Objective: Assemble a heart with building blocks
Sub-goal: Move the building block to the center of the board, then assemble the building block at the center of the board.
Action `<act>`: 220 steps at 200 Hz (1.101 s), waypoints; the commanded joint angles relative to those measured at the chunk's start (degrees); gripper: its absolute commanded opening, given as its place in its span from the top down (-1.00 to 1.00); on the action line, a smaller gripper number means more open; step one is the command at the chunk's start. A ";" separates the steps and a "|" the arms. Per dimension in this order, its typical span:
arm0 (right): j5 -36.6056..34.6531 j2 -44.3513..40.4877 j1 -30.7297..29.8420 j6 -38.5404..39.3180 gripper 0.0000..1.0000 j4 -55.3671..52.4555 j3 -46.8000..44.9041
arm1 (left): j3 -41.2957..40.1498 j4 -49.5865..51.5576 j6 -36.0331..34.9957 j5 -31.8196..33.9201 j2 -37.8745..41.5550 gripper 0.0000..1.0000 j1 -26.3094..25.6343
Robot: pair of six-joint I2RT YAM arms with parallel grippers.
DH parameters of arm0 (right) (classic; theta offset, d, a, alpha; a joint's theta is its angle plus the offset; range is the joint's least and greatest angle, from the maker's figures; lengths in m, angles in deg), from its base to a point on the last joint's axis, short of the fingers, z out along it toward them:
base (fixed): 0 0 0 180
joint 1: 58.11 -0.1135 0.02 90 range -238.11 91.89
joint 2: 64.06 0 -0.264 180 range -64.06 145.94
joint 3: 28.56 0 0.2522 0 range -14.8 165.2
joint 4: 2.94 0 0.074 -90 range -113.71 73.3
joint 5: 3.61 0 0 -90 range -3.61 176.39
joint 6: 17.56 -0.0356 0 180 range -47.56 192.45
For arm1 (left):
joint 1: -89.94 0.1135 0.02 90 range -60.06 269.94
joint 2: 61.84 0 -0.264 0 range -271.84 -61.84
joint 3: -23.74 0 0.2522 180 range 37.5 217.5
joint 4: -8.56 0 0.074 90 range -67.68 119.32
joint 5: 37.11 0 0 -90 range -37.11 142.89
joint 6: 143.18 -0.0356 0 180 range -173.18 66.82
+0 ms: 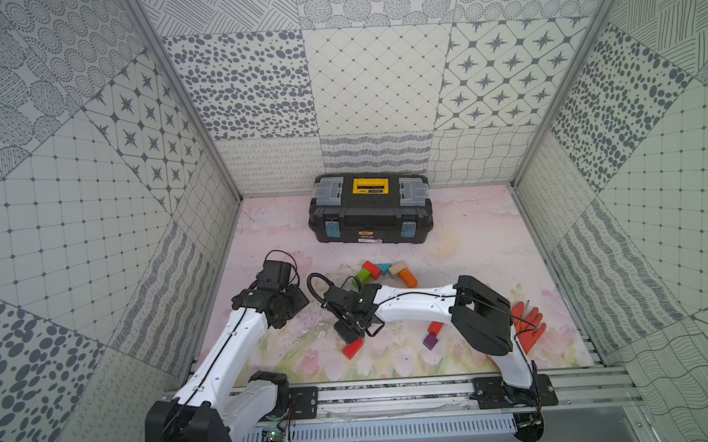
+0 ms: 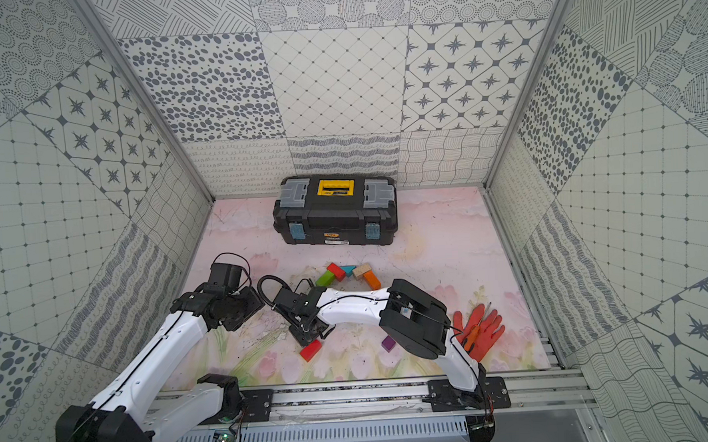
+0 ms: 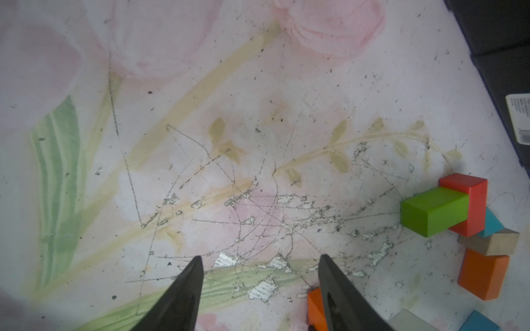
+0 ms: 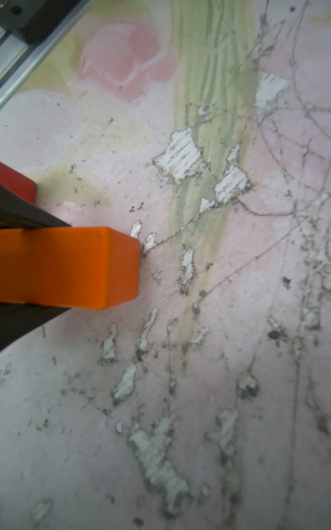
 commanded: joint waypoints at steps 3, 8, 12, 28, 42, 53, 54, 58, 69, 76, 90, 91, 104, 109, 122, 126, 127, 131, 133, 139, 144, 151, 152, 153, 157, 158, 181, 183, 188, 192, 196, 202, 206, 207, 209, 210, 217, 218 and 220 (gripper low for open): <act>-3.27 -4.32 3.54 0.11 0.51 0.41 -2.67 | 1.08 0.20 -2.91 -0.72 -0.97 -0.24 0.62; -3.04 -5.39 4.70 0.05 0.52 1.03 -3.85 | 0.96 -0.17 -2.91 -1.09 -1.17 -0.23 0.68; -2.76 -6.09 5.54 0.01 0.52 1.62 -5.01 | 0.80 -0.46 -2.95 -1.42 -1.39 -0.22 0.66; -2.05 -7.60 8.63 0.34 0.52 3.28 -7.89 | 0.35 -1.69 -3.41 -2.42 -2.61 -0.19 0.68; -1.86 -7.05 10.17 1.06 0.53 3.32 -7.75 | -0.08 -2.39 -3.65 -2.62 -3.44 -0.18 0.69; -2.01 -6.10 10.86 1.63 0.54 3.15 -6.68 | -0.54 -3.02 -3.58 -2.82 -3.74 -0.18 0.69; -1.96 -5.97 10.89 1.70 0.54 3.14 -6.48 | -0.63 -3.07 -3.62 -2.82 -3.79 -0.18 0.70; -1.68 -5.62 11.08 1.88 0.53 3.06 -5.94 | -0.71 -3.19 -3.63 -2.87 -3.83 -0.18 0.70; -1.36 -4.67 11.33 2.24 0.47 3.05 -4.57 | -0.89 -3.62 -3.57 -2.99 -4.07 -0.18 0.69; -1.68 -4.15 11.45 2.45 0.36 2.82 -3.74 | -0.96 -3.81 -3.52 -3.21 -4.27 -0.18 0.69; -2.13 -3.56 12.16 2.61 -0.03 2.44 -2.94 | -0.90 -4.07 -3.57 -3.58 -4.68 -0.18 0.60; -2.11 -3.56 12.20 2.58 -0.05 2.44 -2.93 | -0.90 -4.09 -3.61 -3.60 -4.74 -0.18 0.61; -1.48 -4.02 12.74 2.90 -0.19 2.85 -3.34 | -0.98 -4.18 -3.73 -3.69 -5.05 -0.18 0.63; -1.39 -4.23 12.81 3.03 -0.20 2.92 -3.45 | -0.99 -4.26 -3.77 -3.77 -5.12 -0.18 0.62; -1.05 -4.41 12.86 3.67 -0.13 2.69 -3.47 | -1.07 -4.53 -3.91 -3.94 -5.23 -0.18 0.68; -1.13 -4.38 12.86 3.80 -0.08 2.48 -3.39 | -1.16 -4.66 -3.91 -3.98 -5.27 -0.18 0.70; -1.13 -4.32 12.86 3.84 -0.07 2.46 -3.34 | -1.16 -4.69 -3.91 -4.02 -5.26 -0.18 0.62; -1.20 -4.24 12.86 3.88 -0.02 2.17 -3.24 | -1.16 -4.78 -3.85 -4.13 -5.25 -0.18 0.64; -1.29 -4.14 12.83 3.92 0.01 2.11 -3.21 | -1.16 -4.79 -3.77 -4.14 -5.34 -0.18 0.69; -1.31 -4.00 12.86 4.07 0.09 1.92 -3.06 | -1.17 -4.96 -3.81 -4.22 -5.39 -0.18 0.66; -1.41 -3.76 12.84 4.28 0.14 1.78 -2.94 | -1.16 -4.98 -3.67 -4.29 -5.37 -0.18 0.70; -1.47 -3.40 12.86 4.38 0.19 1.43 -2.61 | -1.16 -5.09 -3.72 -4.27 -5.37 -0.18 0.72; -1.47 -3.35 12.86 4.35 0.19 1.41 -2.55 | -1.16 -5.12 -3.69 -4.29 -5.39 -0.18 0.67; -1.52 -3.32 12.81 4.38 0.20 1.39 -2.52 | -1.16 -5.14 -3.67 -4.30 -5.36 -0.18 0.69; -1.62 -3.13 12.85 4.45 0.21 1.23 -2.33 | -1.16 -5.16 -3.71 -4.40 -5.42 -0.18 0.63; -1.59 -3.12 12.85 4.47 0.22 1.22 -2.28 | -1.16 -5.20 -3.68 -4.40 -5.38 -0.18 0.62; -2.25 -2.68 13.02 4.59 0.28 1.07 -1.96 | -1.12 -4.89 -4.00 -4.21 -5.03 -0.18 0.63; -2.33 -2.70 13.03 4.54 0.29 1.04 -1.90 | -1.15 -4.82 -3.96 -4.22 -5.04 -0.18 0.67; -2.43 -2.67 13.14 4.49 0.30 1.16 -1.88 | -1.16 -4.82 -3.98 -4.13 -4.92 -0.18 0.68; -2.52 -2.67 13.20 4.43 0.30 1.16 -1.88 | -1.16 -4.68 -4.08 -4.12 -4.82 -0.18 0.58; -2.53 -2.70 13.28 4.49 0.31 1.20 -1.83 | -1.23 -4.71 -4.03 -4.14 -4.74 -0.18 0.66; -2.45 -2.76 13.27 4.56 0.32 1.39 -1.75 | -1.25 -4.71 -4.02 -4.14 -4.57 -0.18 0.65; -2.43 -2.62 13.29 4.62 0.33 1.38 -1.66 | -1.27 -4.71 -4.08 -4.07 -4.54 -0.18 0.66; -2.39 -2.60 13.25 4.65 0.33 1.43 -1.64 | -1.26 -4.71 -4.09 -4.02 -4.54 -0.18 0.64; -2.43 -2.66 13.28 4.66 0.33 1.46 -1.55 | -1.25 -4.71 -4.12 -4.09 -4.50 -0.18 0.69; -2.39 -2.62 13.29 4.67 0.33 1.46 -1.54 | -1.25 -4.71 -4.11 -4.07 -4.48 -0.18 0.65; -2.44 -2.52 13.25 4.76 0.34 1.35 -1.23 | -1.28 -4.70 -4.14 -3.99 -4.45 -0.18 0.66; -2.48 -2.46 13.27 4.80 0.35 1.32 -1.20 | -1.26 -4.71 -4.12 -4.02 -4.45 -0.18 0.69; -2.54 -2.42 13.29 4.81 0.35 1.26 -1.07 | -1.25 -4.69 -4.10 -4.00 -4.45 -0.18 0.70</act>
